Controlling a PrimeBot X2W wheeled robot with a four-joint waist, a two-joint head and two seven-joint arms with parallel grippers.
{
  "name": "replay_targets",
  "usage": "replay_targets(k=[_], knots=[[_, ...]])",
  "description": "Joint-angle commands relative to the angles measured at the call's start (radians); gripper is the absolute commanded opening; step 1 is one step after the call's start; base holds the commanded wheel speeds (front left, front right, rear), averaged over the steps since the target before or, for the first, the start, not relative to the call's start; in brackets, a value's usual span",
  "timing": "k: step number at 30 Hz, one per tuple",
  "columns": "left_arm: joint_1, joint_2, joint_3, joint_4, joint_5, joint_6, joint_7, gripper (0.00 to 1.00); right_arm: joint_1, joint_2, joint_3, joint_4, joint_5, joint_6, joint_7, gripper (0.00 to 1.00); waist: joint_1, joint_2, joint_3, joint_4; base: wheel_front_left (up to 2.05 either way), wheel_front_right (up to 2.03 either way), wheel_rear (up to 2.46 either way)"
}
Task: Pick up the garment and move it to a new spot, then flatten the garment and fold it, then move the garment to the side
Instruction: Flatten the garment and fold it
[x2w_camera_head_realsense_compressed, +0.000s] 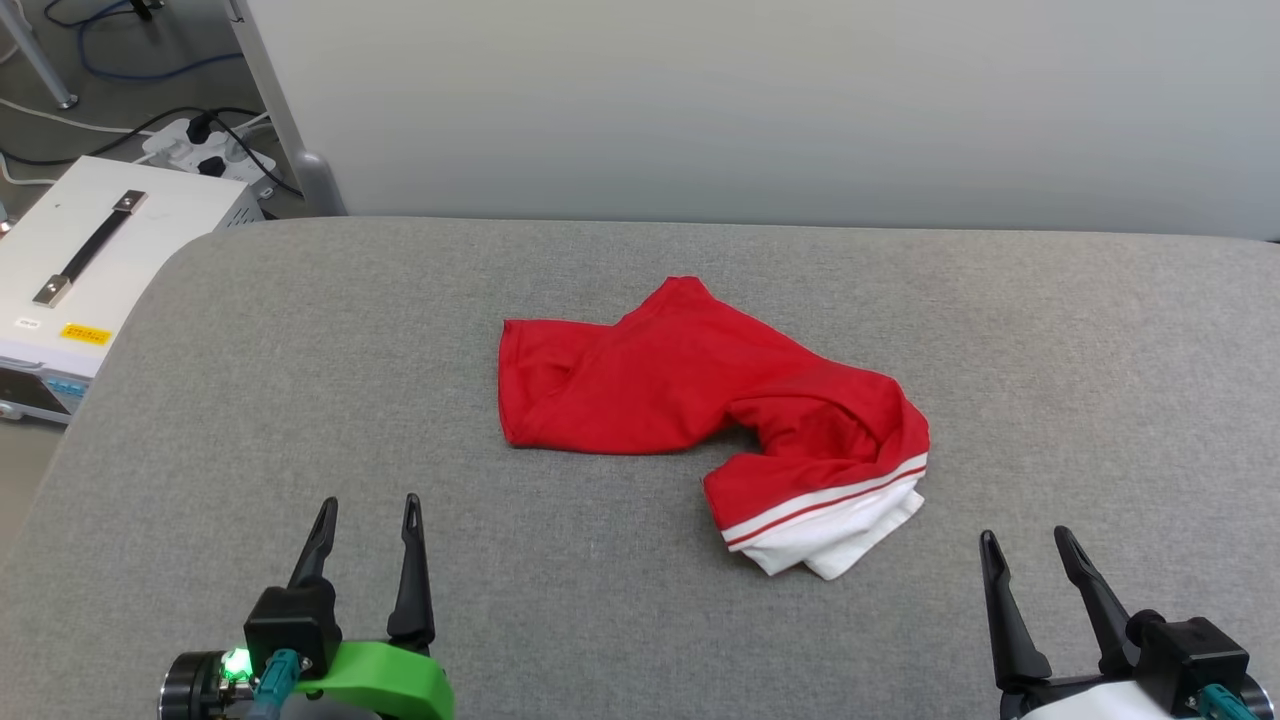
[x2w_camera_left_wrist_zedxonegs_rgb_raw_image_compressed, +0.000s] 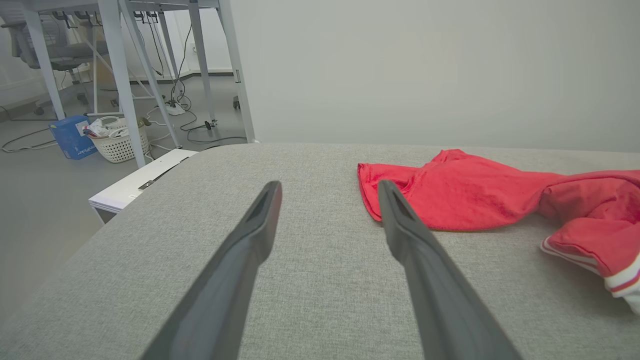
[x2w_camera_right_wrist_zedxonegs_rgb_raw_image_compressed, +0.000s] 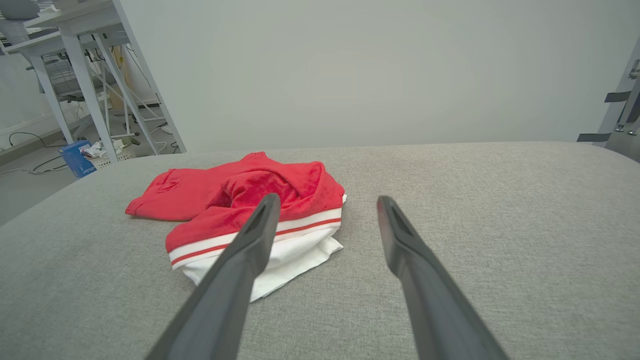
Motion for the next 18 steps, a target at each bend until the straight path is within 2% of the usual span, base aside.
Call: replay_targets(k=[1, 10, 14, 18], knots=[[0.015, -0.010, 0.010, 0.005, 0.012, -0.011, -0.006, 1.00, 0.012, -0.002, 0.000, 0.003, 0.005, -0.001, -0.005, 1.00, 0.0000, -0.0001, 0.000, -0.001, 0.00, 0.00, 0.00], [0.006, -0.040, 0.052, 0.012, 0.046, -0.047, -0.006, 1.00, -0.051, -0.023, -0.013, -0.047, -0.010, -0.001, -0.005, 1.00, 0.0000, -0.0001, 0.008, 0.005, 0.00, 0.00, 0.00], [-0.010, -0.051, 0.059, 0.012, 0.058, -0.058, -0.006, 1.00, -0.146, -0.083, 0.007, -0.099, -0.021, -0.001, -0.005, 1.00, 0.0000, -0.0001, 0.026, 0.012, 0.00, 0.00, 0.00], [-0.028, -0.059, 0.063, 0.018, 0.068, -0.069, -0.006, 1.00, -0.266, -0.185, 0.080, -0.132, -0.012, -0.001, -0.005, 1.00, 0.0000, -0.0001, 0.051, 0.020, 0.00, 0.00, 0.00]])
